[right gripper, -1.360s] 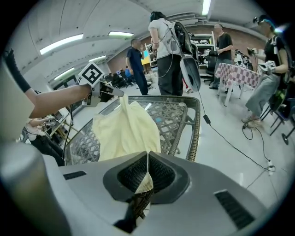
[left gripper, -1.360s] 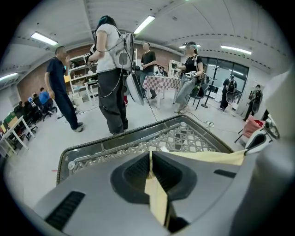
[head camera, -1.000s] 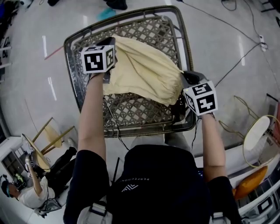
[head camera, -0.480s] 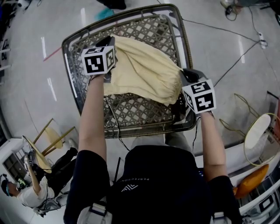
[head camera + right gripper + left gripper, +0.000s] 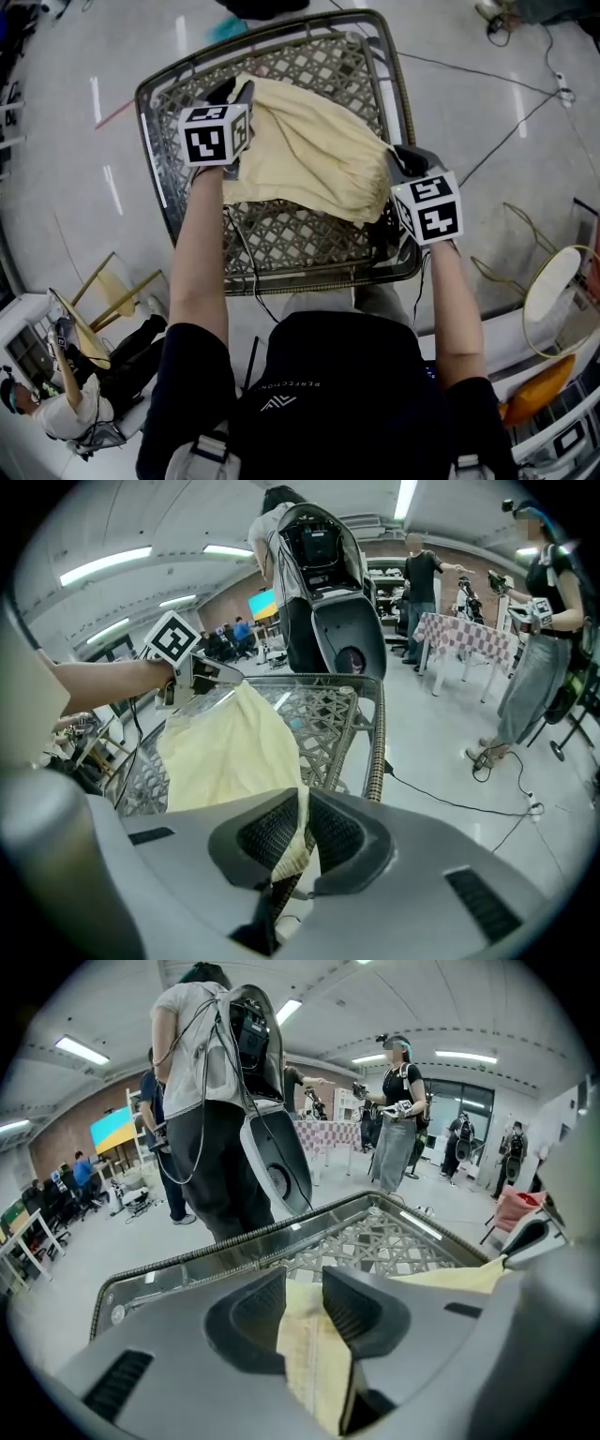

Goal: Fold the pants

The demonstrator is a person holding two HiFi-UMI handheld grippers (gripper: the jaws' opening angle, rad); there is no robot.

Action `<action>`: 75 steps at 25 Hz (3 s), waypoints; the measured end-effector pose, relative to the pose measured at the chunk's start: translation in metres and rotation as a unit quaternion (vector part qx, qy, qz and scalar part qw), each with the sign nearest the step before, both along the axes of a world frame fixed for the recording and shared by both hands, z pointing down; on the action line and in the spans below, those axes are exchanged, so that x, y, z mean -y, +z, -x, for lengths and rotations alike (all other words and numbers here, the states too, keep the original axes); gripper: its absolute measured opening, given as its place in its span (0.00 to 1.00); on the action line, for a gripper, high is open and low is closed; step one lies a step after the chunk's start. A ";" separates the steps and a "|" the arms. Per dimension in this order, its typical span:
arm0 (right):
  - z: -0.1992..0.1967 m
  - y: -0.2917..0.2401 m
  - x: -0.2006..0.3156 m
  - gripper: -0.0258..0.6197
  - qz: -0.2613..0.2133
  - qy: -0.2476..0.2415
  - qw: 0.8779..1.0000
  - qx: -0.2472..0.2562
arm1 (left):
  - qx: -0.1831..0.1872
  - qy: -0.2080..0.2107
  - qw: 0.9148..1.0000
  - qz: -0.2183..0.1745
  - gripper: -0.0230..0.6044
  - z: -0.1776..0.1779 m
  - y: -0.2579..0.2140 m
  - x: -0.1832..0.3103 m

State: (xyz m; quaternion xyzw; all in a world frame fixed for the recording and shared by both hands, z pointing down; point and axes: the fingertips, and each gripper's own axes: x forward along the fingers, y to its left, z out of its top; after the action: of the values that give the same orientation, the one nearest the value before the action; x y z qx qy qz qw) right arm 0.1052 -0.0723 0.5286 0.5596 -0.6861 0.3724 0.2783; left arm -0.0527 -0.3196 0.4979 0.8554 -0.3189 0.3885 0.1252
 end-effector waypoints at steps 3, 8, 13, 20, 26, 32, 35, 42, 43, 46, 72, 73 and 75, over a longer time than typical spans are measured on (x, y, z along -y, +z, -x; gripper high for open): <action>-0.003 -0.005 0.002 0.10 -0.009 0.005 1.000 -0.009 | -0.005 -0.007 1.000 -0.002 0.23 0.005 -0.002 -0.002; -0.012 -0.015 0.004 0.10 -0.020 0.016 0.999 -0.019 | -0.007 -0.020 1.000 -0.013 0.23 0.015 -0.012 -0.008; -0.010 -0.023 -0.002 0.10 -0.031 0.018 0.999 -0.013 | -0.019 -0.014 1.000 -0.007 0.22 0.012 -0.021 -0.033; -0.002 -0.030 -0.014 0.10 -0.040 0.002 0.999 -0.001 | -0.035 0.021 0.999 0.006 0.16 -0.010 -0.028 -0.094; 0.003 -0.040 -0.027 0.10 -0.053 -0.020 0.998 0.010 | -0.049 0.036 0.998 0.016 0.16 -0.023 -0.036 -0.145; 0.014 -0.045 -0.047 0.10 -0.058 -0.047 0.997 0.022 | -0.051 0.028 0.998 0.037 0.16 -0.016 -0.033 -0.195; 0.020 -0.049 -0.060 0.10 -0.059 -0.064 0.996 0.028 | -0.052 0.019 0.998 0.043 0.16 -0.009 -0.033 -0.218; 0.039 -0.056 -0.083 0.10 -0.070 -0.108 0.991 0.032 | -0.056 0.012 0.997 0.046 0.16 -0.002 -0.034 -0.258; 0.042 -0.058 -0.086 0.10 -0.071 -0.115 0.990 0.033 | -0.055 0.014 0.997 0.045 0.16 -0.001 -0.036 -0.263; 0.047 -0.064 -0.091 0.10 -0.077 -0.134 0.987 0.038 | -0.055 0.024 0.997 0.048 0.16 0.001 -0.041 -0.275; 0.078 -0.045 -0.046 0.10 -0.023 -0.417 0.907 0.053 | -0.068 0.021 0.987 0.142 0.25 -0.042 0.003 -0.316; 0.075 -0.044 -0.047 0.10 -0.022 -0.436 0.898 0.054 | -0.068 0.009 0.987 0.146 0.26 -0.046 0.005 -0.318; 0.067 -0.041 -0.048 0.10 -0.019 -0.472 0.880 0.059 | -0.068 -0.013 0.987 0.148 0.28 -0.053 0.009 -0.321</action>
State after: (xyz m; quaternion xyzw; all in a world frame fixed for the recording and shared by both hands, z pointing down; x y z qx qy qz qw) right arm 0.0385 -0.0242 0.4876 0.1517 -0.8907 0.2163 0.3699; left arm 0.0002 0.0010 0.5074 0.8475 -0.2599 0.3708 0.2771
